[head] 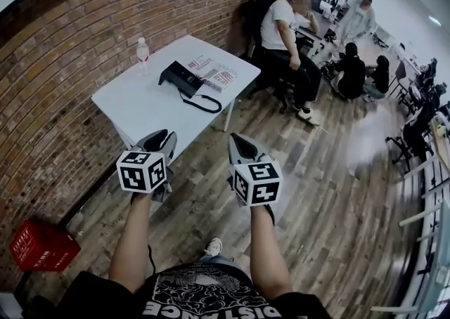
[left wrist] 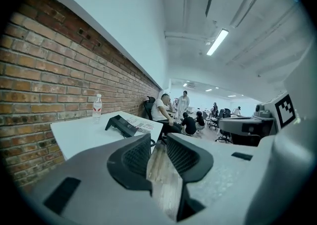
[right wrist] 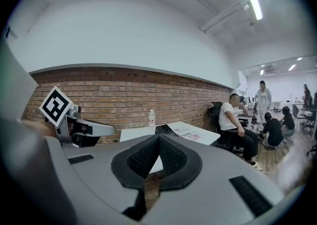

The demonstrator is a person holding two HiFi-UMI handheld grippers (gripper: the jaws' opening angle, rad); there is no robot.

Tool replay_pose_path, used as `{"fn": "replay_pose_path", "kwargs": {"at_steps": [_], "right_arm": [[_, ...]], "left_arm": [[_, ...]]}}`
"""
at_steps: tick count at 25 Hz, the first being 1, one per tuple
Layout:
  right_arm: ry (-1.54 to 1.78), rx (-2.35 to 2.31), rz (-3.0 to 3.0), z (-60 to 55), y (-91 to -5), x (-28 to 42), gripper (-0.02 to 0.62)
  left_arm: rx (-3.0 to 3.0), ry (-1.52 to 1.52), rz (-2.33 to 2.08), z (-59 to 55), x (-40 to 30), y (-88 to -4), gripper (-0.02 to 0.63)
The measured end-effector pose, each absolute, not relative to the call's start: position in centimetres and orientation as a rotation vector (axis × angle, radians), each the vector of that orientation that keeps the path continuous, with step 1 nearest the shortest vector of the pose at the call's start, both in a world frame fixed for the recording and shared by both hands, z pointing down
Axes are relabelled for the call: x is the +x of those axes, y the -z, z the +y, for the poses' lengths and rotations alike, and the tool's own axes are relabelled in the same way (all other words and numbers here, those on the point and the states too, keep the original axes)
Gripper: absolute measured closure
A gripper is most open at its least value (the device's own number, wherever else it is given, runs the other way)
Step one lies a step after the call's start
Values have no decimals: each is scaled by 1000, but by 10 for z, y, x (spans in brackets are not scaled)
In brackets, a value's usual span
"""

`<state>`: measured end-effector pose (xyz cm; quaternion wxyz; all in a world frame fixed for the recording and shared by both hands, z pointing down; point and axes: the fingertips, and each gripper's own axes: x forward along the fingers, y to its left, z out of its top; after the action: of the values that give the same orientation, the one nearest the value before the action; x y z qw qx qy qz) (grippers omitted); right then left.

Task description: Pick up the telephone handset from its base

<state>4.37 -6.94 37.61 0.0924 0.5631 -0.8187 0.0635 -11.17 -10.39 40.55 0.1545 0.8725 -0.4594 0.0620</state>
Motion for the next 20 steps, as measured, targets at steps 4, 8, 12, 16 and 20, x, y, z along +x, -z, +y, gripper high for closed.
{"fn": "replay_pose_path", "kwargs": {"at_steps": [4,8,12,16,20], "right_arm": [[-183,1648,-2448,-100,-373,73,595],[-186,1612,-2475,-124,-375,95,596],[-194,1573,-2497,-145,-377,111,595],[-201,1550,-2509,-159,-379,124,595],[-200,1530,-2517,-172,-382,135,596]], "left_arm": [[2472,-150,-1311,-133,-83,-402,508],[2462,-165,-1342,-157,-60,-403,500],[2442,-159,-1328,-174,-40,-408,477],[2428,-151,-1318,-188,-24,-411,468],[2420,-145,-1327,-203,-16,-413,459]]}}
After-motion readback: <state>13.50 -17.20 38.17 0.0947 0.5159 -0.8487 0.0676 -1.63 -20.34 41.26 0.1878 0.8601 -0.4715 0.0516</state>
